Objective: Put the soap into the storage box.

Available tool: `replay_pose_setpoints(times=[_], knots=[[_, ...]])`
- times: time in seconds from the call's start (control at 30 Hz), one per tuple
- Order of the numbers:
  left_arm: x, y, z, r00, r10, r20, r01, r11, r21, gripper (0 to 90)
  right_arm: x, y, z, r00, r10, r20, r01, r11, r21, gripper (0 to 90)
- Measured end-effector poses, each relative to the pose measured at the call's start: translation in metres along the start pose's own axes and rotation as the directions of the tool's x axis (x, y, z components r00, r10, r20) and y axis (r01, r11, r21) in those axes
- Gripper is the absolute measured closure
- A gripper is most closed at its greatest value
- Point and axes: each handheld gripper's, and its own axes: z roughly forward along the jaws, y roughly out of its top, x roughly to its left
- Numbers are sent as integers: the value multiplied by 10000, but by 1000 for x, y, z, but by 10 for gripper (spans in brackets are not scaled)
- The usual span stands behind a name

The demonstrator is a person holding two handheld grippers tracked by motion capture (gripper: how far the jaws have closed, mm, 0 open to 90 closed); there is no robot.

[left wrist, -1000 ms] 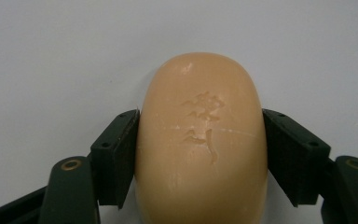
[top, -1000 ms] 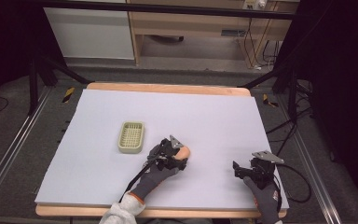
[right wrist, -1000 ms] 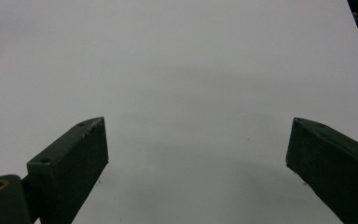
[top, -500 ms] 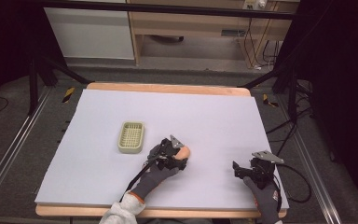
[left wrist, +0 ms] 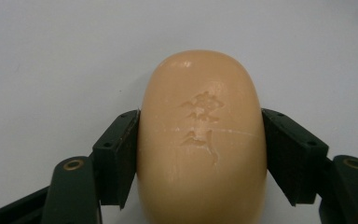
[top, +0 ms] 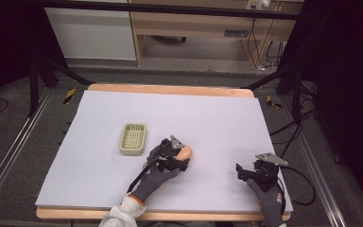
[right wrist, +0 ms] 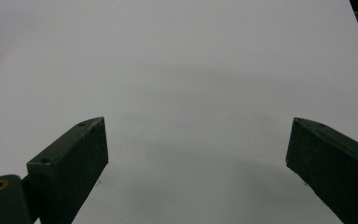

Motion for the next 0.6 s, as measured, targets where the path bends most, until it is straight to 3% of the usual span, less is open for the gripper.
replay_pose_setpoints(times=[0.6], knots=[[9, 4, -36, 9999, 19, -108, -21, 9997, -256, 314, 0, 0, 0, 10000, 20, 29, -20, 10000, -34, 59]])
